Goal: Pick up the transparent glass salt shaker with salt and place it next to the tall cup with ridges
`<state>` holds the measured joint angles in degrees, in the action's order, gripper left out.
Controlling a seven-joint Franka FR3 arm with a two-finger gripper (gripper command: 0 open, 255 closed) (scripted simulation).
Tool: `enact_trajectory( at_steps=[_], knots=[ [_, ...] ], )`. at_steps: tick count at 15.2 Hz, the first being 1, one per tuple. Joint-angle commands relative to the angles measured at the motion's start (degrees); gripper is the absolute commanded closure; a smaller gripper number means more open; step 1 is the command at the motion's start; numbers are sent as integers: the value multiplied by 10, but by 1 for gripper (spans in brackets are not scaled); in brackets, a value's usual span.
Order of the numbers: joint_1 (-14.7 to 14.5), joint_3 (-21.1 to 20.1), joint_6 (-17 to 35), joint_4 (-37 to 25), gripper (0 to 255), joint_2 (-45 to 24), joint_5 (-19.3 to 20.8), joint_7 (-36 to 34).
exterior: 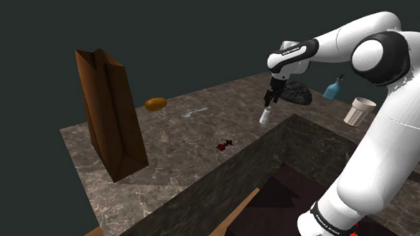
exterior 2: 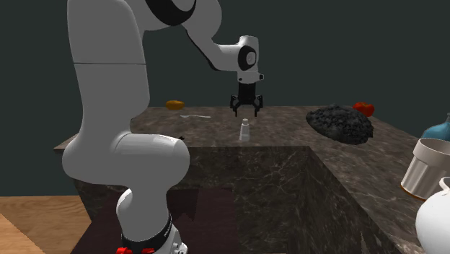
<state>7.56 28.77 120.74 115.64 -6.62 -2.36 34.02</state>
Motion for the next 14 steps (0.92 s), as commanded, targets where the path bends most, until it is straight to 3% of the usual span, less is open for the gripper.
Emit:
enact_trajectory(
  at_steps=[1, 11, 12, 14],
  knots=[
    [1, -1, 16, 8, 0, -9, -5, 3],
    [2, -2, 35, 18, 0, -19, -12, 7],
    [2, -2, 35, 18, 255, -19, -12, 7],
    [2, -2, 35, 18, 255, -19, -12, 7]
  ],
)
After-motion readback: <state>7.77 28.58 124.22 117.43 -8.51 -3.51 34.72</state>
